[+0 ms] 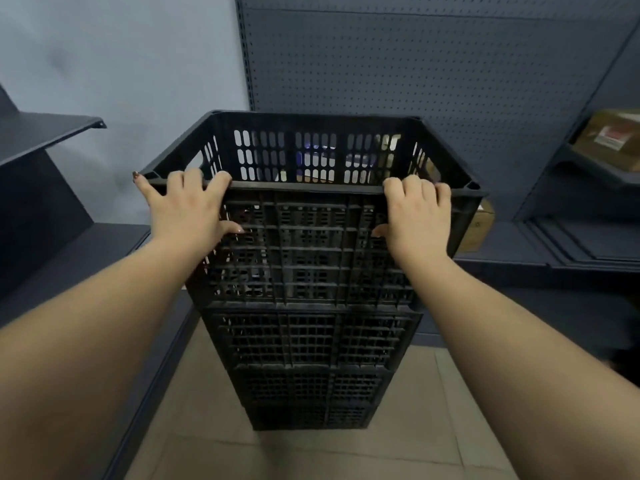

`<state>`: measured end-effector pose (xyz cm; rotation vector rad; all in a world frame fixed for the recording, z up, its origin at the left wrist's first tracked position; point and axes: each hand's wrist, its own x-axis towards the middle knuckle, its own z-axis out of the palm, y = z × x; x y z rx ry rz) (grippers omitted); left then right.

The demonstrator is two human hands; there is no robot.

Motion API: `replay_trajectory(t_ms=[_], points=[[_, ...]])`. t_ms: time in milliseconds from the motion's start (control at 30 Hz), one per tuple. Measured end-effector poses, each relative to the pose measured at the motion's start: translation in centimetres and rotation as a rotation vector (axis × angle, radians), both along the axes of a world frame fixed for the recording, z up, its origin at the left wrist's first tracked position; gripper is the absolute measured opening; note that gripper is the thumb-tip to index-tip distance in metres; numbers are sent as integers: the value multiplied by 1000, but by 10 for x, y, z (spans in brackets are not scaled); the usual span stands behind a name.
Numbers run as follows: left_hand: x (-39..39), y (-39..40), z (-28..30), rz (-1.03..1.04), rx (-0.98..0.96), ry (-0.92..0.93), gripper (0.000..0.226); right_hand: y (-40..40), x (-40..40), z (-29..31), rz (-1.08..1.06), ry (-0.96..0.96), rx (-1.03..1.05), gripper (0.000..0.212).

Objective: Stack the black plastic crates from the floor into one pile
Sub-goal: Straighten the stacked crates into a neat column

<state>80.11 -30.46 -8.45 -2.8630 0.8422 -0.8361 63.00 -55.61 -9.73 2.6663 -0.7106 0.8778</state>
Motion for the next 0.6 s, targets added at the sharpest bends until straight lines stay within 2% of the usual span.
replay_trajectory(t_ms=[333, 600], points=[[87, -2, 5, -127, 21, 13, 80, 22, 56, -4, -130, -58, -9, 66], [75, -29, -2, -107, -20, 23, 79, -16, 57, 3, -109, -11, 28, 73]])
